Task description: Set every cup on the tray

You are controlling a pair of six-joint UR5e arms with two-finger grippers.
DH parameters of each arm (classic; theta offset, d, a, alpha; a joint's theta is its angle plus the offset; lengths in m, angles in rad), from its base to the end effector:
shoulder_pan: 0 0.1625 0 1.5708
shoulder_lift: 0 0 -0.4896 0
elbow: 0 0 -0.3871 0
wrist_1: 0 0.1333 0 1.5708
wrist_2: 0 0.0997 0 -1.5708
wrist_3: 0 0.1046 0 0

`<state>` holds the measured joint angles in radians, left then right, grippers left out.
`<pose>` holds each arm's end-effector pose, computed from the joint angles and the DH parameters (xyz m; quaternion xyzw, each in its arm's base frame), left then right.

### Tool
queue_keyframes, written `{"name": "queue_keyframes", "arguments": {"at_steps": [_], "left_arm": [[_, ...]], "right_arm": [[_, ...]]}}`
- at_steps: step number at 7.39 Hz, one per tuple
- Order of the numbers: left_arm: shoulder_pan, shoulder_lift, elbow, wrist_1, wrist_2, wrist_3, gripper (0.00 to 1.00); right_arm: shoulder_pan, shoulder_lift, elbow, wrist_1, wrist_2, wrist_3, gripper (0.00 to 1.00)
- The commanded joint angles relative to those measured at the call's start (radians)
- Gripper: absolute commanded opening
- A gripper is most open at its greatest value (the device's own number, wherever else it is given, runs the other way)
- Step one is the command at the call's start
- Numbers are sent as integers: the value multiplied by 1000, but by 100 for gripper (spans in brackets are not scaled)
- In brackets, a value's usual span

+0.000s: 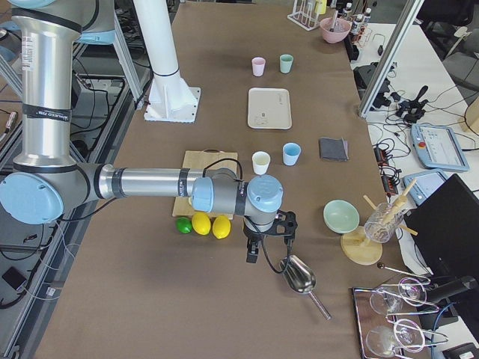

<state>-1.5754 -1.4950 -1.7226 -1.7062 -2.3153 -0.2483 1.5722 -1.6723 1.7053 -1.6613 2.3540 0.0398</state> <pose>-0.0646 -0.4622 0.6756 0.0536 0.3709 -0.0788 0.9238 0.0601 -0.4325 0.7165 -0.0339 -0.3809 0.0300 0.9235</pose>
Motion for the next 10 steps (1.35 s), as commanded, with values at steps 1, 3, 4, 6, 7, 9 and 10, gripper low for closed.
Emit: {"name": "queue_keyframes", "arguments": {"at_steps": [1, 3, 4, 6, 7, 9, 10], "left_arm": [[0, -5, -6, -1, -6, 7, 98], [-2, 10, -52, -1, -10, 3, 98], [-2, 9, -72, 0, -13, 1, 98], [3, 7, -71, -1, -18, -5, 98], [3, 7, -66, -3, -18, 3, 98], [6, 7, -55, -53, -18, 1, 98], [8, 9, -14, -126, -18, 0, 98]], "right_arm": [[12, 6, 7, 0, -1, -1, 100], [6, 41, 14, 2, 1, 3, 100], [-27, 72, 19, 2, 1, 17, 100], [-128, 146, 20, 3, -2, 82, 100], [-174, 201, 20, 2, -4, 109, 100], [-279, 290, 43, 40, -2, 252, 100], [-323, 289, 60, 128, -2, 360, 100]]}}
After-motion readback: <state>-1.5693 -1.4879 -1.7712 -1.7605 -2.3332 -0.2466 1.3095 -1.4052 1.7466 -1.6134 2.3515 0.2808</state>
